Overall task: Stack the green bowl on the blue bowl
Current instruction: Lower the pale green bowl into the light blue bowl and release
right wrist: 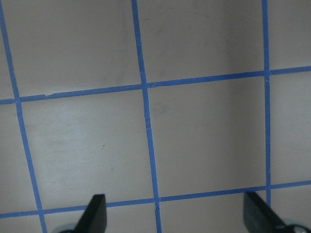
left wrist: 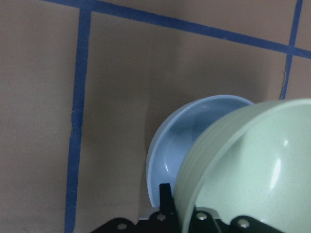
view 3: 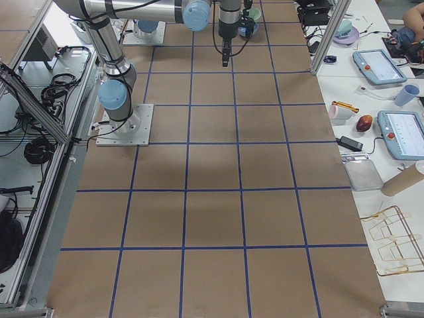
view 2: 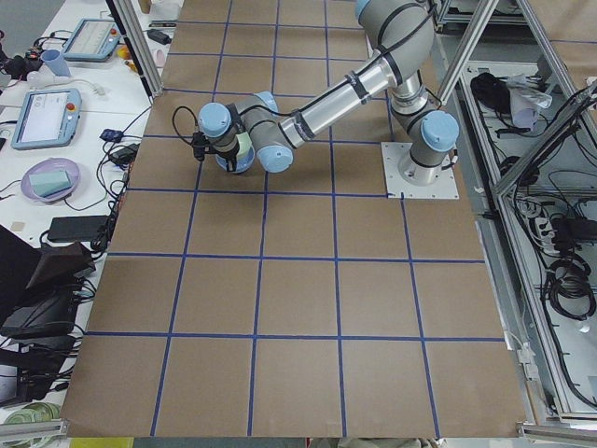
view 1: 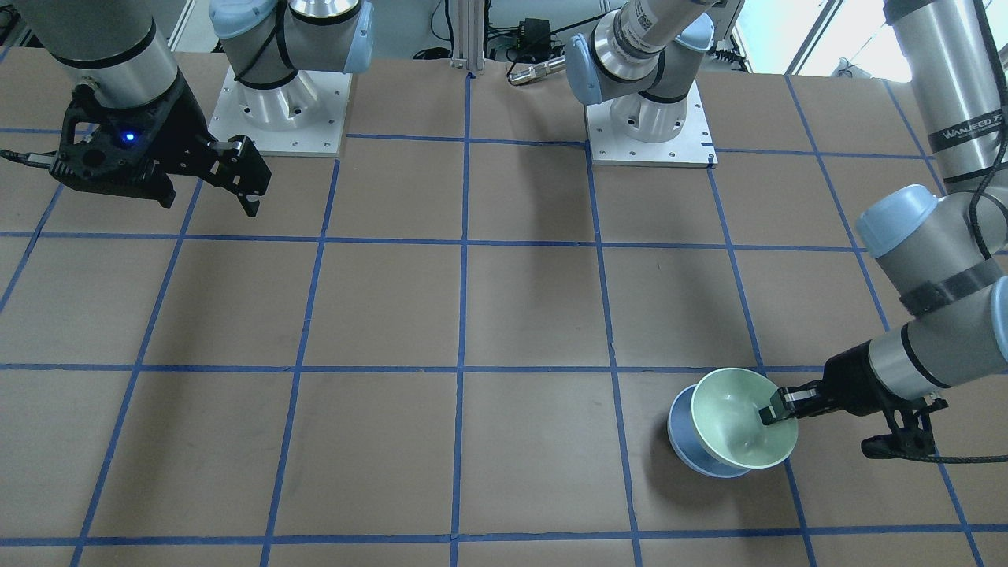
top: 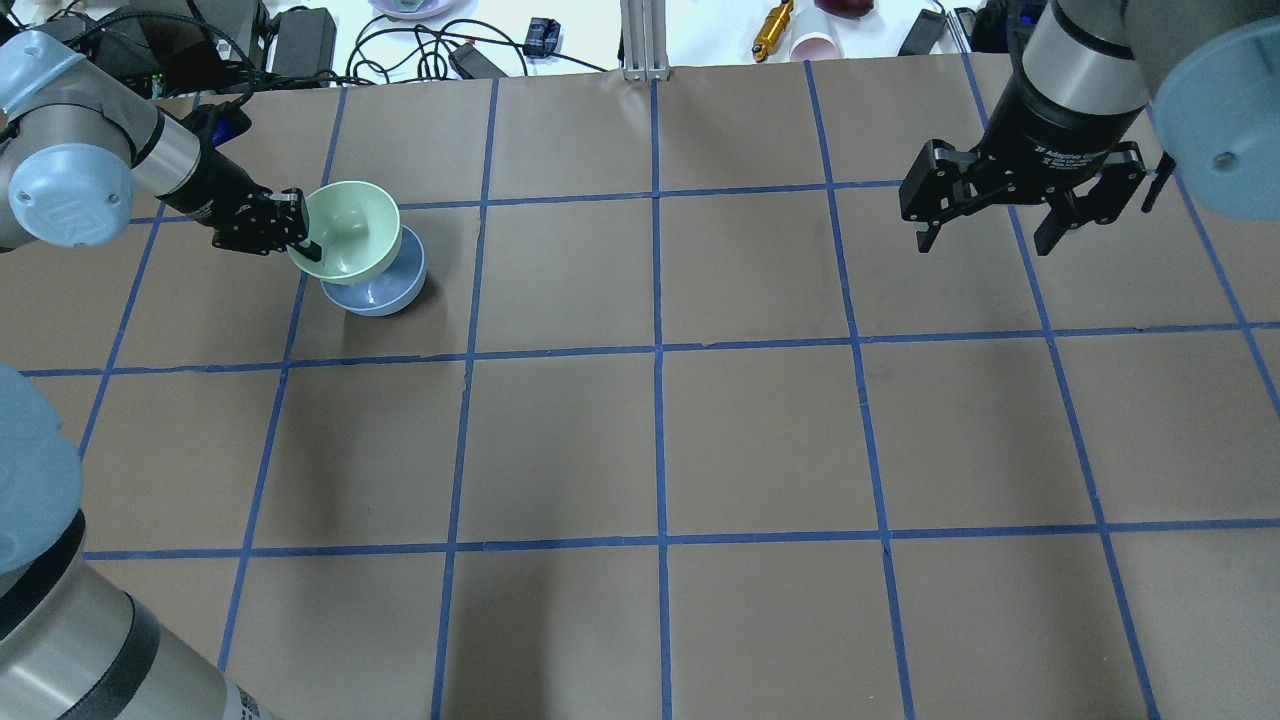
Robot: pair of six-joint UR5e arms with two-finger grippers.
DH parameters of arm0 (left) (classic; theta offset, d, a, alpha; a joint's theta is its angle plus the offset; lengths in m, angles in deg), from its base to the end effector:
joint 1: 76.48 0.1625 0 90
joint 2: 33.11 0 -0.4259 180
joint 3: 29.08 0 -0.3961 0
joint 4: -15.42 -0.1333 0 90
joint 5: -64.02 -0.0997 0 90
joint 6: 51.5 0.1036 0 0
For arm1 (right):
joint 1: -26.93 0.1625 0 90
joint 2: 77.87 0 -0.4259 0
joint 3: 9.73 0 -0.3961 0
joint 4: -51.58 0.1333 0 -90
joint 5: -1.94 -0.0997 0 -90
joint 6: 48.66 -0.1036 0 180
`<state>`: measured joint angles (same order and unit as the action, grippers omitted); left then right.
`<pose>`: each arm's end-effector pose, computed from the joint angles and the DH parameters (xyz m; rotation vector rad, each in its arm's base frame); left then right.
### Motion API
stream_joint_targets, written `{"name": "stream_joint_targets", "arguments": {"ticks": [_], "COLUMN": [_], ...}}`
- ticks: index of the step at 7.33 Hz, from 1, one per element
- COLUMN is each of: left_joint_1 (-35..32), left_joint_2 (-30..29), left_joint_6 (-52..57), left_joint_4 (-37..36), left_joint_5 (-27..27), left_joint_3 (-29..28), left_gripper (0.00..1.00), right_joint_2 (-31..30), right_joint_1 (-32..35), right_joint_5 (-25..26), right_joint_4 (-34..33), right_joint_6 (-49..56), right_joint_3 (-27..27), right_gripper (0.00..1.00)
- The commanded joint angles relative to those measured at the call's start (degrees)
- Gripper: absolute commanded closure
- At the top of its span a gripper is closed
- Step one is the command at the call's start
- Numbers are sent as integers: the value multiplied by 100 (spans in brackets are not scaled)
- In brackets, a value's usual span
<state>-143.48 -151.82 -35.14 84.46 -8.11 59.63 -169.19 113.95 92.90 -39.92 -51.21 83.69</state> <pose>0.0997 -0.6575 0.2444 0.1877 -2.8043 -0.0005 0.1062 -0.4908 0.4691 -0.1506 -3.1212 -0.0165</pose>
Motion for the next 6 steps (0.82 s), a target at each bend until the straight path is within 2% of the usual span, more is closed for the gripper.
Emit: {"name": "stream_joint_targets", "arguments": {"ticks": [1, 2, 3, 4, 5, 6], "left_joint_1": [-23, -32, -32, -32, -32, -32], "left_joint_2": [-108, -108, -108, -108, -100, 5], "left_joint_6": [-63, -81, -81, -107, -125, -116], "left_joint_4": [-179, -180, -180, -172, -180, -172], "left_joint_5": [7, -2, -2, -2, -11, -46], "left_joint_3": [23, 24, 24, 76, 120, 103], "left_gripper": [86, 81, 64, 42, 0, 0], "right_joint_2": [0, 0, 0, 0, 0, 0], "right_joint_1": [0, 0, 0, 0, 0, 0], "right_joint_5": [0, 0, -9, 0, 0, 0], "right_joint_4": [0, 0, 0, 0, 0, 0], "right_joint_6": [0, 0, 0, 0, 0, 0], "right_joint_3": [0, 0, 0, 0, 0, 0], "right_gripper": [0, 0, 0, 0, 0, 0]}}
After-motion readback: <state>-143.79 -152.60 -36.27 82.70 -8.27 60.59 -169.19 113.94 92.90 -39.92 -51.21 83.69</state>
